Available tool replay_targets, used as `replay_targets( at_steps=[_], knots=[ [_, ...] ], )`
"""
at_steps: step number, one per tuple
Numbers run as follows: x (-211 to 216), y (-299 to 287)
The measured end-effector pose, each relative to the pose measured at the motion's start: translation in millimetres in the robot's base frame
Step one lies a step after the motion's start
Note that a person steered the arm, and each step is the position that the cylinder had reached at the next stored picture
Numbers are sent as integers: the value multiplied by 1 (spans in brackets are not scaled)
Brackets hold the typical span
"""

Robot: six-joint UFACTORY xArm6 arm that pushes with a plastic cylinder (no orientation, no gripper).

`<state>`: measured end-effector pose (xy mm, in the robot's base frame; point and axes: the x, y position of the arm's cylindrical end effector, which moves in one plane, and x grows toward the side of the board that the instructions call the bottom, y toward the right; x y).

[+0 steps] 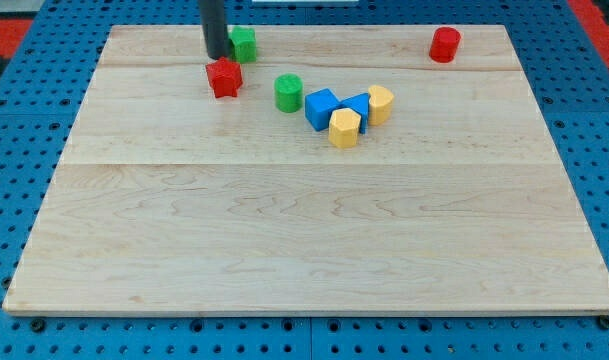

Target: Push the red star into the green star

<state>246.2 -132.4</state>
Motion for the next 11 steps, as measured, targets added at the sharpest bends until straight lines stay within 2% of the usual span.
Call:
replay_targets(
  at_steps=[2, 3, 4, 5, 7, 8, 10, 11],
  knots=[
    [3, 36],
    [4, 85],
    [23, 155],
    [60, 160],
    [106, 48],
    [102, -13],
    [48, 52],
    [39, 1]
  ],
)
